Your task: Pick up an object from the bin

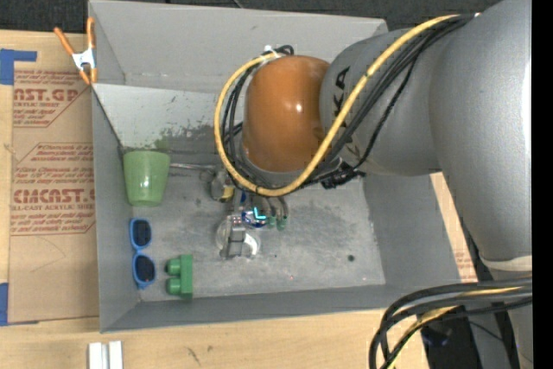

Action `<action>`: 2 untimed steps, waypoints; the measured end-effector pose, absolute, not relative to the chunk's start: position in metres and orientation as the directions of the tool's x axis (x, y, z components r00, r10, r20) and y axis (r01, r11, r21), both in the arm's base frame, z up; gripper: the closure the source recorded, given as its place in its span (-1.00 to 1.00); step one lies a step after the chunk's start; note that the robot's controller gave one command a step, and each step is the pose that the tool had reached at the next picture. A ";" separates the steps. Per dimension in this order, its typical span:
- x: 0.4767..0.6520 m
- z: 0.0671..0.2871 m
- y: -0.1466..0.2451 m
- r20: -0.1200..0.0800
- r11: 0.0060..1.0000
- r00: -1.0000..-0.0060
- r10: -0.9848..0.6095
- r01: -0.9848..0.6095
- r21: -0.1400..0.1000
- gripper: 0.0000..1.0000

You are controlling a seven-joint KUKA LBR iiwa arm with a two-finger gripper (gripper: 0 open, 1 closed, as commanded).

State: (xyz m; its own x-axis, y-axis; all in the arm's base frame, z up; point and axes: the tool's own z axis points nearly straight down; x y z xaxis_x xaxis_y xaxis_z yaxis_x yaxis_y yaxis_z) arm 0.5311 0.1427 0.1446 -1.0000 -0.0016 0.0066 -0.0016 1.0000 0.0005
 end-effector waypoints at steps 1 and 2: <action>0.490 0.070 0.190 -0.006 0.928 -0.928 -0.373 -0.373 0.001 -1.00; 0.482 0.100 0.218 -0.004 0.773 -0.773 -0.634 -0.634 0.001 -1.00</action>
Offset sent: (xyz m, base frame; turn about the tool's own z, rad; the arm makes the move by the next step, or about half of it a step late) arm -0.0425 0.0457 -0.0746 -0.3790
